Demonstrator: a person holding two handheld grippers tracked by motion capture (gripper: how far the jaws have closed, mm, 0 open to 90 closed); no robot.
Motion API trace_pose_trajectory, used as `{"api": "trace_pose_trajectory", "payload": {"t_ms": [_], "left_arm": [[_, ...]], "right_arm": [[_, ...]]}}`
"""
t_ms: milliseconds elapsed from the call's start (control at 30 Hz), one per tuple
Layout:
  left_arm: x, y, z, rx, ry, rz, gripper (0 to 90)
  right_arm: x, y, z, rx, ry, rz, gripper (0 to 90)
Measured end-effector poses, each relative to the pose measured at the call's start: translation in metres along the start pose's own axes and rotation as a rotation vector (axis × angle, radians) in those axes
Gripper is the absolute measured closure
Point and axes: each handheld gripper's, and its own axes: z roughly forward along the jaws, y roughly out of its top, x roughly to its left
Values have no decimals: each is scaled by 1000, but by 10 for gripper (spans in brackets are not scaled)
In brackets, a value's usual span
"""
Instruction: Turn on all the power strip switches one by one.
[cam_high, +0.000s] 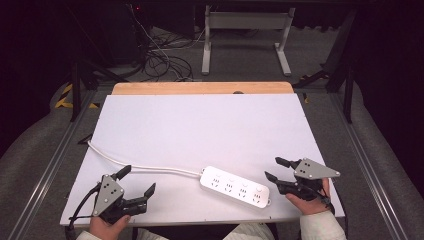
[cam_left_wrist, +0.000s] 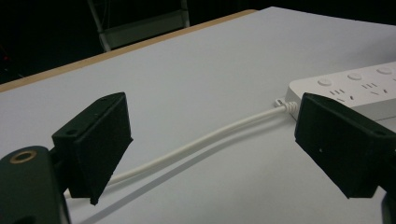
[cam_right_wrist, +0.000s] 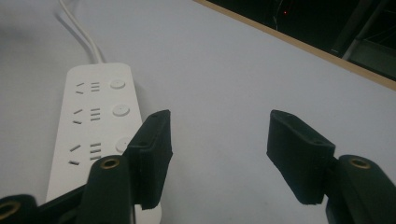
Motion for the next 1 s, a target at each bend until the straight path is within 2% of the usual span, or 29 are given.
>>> {"api": "trace_pose_trajectory", "payload": {"t_ms": [133, 333, 433, 467, 533, 767, 1000], "left_arm": [[-1, 1, -1, 3, -15, -10, 111], [2, 2, -3, 12, -15, -26, 111], [1, 2, -3, 10, -8, -15, 111], [0, 2, -3, 8, -6, -10, 111], [0, 2, -4, 6, 2, 24, 111], [0, 3, -5, 0, -4, 1, 111], [-1, 3, -5, 3, -1, 7, 111]], "right_arm": [[-1, 1, -1, 2, 27, 19, 402], [-1, 2, -1, 1, 26, 15, 403], [-1, 2, -2, -2, 22, 7, 403], [0, 2, -1, 5, 28, 1, 440], [0, 2, -1, 9, 36, -1, 461], [-1, 2, -2, 2, 42, -4, 487], [-2, 3, -3, 6, 43, 4, 494]]}}
